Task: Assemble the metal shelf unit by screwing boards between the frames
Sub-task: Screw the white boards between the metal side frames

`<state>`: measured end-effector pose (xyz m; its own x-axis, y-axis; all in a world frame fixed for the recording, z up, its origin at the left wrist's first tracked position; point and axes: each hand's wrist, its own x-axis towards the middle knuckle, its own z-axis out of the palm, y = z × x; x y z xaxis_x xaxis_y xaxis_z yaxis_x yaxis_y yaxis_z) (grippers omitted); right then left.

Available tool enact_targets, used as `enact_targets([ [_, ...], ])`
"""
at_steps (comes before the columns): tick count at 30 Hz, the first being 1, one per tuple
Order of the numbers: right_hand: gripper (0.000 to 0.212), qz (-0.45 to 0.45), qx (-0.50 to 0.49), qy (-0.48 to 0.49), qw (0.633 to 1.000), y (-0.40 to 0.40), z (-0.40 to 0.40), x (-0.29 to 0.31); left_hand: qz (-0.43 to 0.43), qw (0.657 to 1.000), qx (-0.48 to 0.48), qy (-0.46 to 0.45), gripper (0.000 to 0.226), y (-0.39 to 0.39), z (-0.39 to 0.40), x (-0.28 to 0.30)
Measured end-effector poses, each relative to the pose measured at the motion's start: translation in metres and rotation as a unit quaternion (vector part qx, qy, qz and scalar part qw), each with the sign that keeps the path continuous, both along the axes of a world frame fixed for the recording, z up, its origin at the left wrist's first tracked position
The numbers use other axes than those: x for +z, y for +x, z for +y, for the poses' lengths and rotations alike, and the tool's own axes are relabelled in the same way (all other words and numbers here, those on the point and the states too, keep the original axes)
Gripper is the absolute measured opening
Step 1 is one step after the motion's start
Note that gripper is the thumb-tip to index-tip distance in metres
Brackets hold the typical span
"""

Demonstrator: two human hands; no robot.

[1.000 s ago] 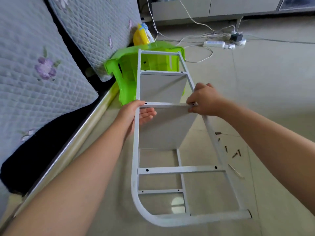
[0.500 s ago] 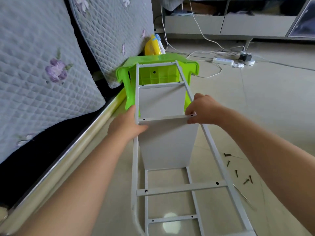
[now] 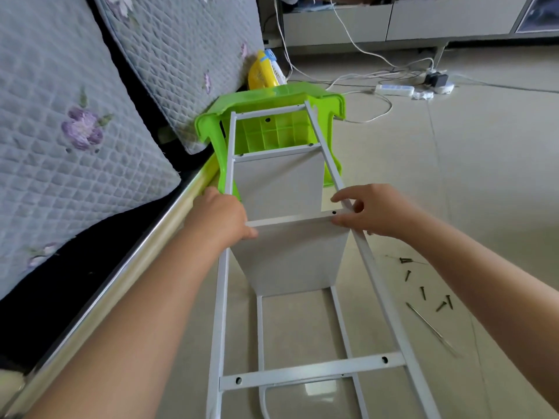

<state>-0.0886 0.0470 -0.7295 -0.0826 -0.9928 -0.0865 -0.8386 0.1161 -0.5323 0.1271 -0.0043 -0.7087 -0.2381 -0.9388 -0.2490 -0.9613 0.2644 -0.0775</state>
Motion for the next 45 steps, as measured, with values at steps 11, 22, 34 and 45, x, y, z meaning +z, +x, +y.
enact_targets([
  [11, 0.02, 0.118, -0.023, 0.027, 0.992, 0.02, 0.001, 0.021, 0.066, 0.997, -0.009, 0.027, 0.049, 0.017, 0.0, 0.002],
  [22, 0.035, 0.216, 0.019, 0.119, 0.969, 0.011, -0.007, 0.012, 0.098, 0.992, -0.079, 0.019, 0.026, 0.01, -0.01, 0.007],
  [34, 0.032, 0.208, -0.041, 0.099, 0.972, 0.005, -0.027, 0.005, 0.115, 0.985, -0.128, -0.019, 0.02, -0.008, -0.063, 0.0],
  [45, 0.03, 0.267, 0.013, 0.102, 0.958, 0.035, -0.066, 0.039, 0.14, 0.988, -0.071, 0.006, 0.035, 0.029, -0.071, -0.007],
])
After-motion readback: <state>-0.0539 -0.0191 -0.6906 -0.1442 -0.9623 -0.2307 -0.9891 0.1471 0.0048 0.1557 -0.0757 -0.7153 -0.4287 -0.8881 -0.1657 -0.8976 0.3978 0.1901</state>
